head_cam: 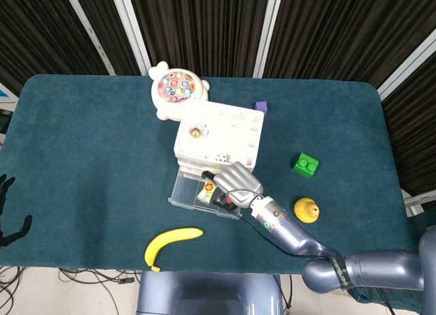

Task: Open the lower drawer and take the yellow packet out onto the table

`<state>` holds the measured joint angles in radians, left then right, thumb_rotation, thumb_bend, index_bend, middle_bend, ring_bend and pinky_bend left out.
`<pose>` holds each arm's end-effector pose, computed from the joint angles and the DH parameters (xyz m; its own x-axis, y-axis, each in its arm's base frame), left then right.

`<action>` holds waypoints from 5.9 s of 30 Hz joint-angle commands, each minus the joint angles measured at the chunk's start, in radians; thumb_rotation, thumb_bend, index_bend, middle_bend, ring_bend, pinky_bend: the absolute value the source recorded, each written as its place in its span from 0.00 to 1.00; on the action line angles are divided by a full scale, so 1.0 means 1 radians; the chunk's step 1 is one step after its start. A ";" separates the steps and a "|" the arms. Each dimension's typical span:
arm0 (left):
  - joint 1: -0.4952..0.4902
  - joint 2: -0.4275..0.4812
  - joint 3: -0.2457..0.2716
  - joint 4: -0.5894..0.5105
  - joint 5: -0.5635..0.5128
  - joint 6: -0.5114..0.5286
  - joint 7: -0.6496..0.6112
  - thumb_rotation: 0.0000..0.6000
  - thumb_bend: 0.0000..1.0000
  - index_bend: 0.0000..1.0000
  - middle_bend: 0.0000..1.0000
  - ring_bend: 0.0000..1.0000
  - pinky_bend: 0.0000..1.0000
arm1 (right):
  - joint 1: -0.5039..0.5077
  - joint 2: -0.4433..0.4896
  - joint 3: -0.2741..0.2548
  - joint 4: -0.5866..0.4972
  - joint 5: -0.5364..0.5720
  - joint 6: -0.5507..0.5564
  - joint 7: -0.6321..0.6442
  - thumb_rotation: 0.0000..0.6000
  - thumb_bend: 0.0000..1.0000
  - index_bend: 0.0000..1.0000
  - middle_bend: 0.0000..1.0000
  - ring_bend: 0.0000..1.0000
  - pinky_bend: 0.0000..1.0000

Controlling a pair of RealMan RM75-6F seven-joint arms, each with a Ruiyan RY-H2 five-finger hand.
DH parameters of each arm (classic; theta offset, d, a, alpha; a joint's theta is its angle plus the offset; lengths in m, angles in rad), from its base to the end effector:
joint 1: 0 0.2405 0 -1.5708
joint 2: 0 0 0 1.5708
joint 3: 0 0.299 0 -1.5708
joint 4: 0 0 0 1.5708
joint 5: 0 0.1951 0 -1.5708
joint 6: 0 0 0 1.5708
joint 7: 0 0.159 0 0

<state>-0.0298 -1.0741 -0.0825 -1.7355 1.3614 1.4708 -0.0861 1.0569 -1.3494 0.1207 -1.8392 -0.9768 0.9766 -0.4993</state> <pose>-0.3510 0.1824 0.2061 0.2255 -0.0067 0.9742 0.9610 0.1661 -0.2213 -0.0462 -0.3743 0.0338 0.5580 -0.1955 0.8065 -0.6921 -0.6458 0.3224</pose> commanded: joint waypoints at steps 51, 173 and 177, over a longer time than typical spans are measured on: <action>-0.002 0.005 0.001 -0.004 -0.007 -0.010 -0.001 1.00 0.36 0.04 0.00 0.00 0.00 | 0.028 -0.231 -0.022 0.223 -0.080 0.003 -0.345 1.00 0.19 0.36 1.00 1.00 1.00; -0.010 0.025 0.005 -0.032 -0.036 -0.039 0.011 1.00 0.36 0.04 0.00 0.00 0.16 | 0.002 0.037 0.072 0.025 -0.132 0.036 -0.222 1.00 0.20 0.70 1.00 1.00 1.00; -0.010 0.023 0.005 -0.035 -0.035 -0.038 0.015 1.00 0.36 0.05 0.00 0.00 0.16 | -0.036 0.114 0.072 -0.040 -0.176 0.073 -0.194 1.00 0.20 0.71 1.00 1.00 1.00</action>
<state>-0.0394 -1.0504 -0.0776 -1.7699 1.3260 1.4331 -0.0709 1.0437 -1.2674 0.1903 -1.8493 -1.1277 1.0273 -0.7127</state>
